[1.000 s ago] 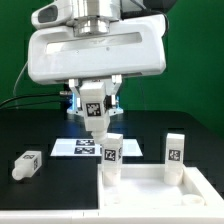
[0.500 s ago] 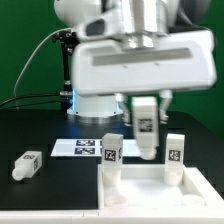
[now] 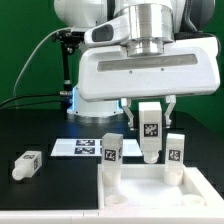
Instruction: Assemble square table
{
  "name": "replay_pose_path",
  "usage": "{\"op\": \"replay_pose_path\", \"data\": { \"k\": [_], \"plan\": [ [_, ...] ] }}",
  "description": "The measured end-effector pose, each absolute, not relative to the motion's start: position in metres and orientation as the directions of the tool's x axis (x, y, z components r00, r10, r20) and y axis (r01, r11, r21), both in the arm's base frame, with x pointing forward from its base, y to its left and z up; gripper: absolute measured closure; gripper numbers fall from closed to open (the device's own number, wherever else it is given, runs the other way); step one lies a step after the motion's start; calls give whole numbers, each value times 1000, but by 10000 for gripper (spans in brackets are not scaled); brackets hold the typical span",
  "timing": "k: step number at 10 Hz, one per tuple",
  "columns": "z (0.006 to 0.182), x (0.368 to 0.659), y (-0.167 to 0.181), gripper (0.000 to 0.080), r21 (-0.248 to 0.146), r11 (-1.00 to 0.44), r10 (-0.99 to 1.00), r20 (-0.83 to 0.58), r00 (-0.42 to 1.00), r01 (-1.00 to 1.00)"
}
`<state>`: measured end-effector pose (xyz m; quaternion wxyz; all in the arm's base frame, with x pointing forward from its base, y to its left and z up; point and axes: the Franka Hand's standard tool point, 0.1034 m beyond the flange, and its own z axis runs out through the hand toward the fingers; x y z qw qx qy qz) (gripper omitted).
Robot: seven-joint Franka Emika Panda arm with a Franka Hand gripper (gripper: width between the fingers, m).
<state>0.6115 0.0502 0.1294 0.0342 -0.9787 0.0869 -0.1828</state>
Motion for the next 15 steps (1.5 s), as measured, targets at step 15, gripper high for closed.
{"op": "replay_pose_path", "data": {
  "k": [15],
  "plan": [
    [92, 627, 109, 517, 10, -999, 32, 476, 879, 31]
  ]
}}
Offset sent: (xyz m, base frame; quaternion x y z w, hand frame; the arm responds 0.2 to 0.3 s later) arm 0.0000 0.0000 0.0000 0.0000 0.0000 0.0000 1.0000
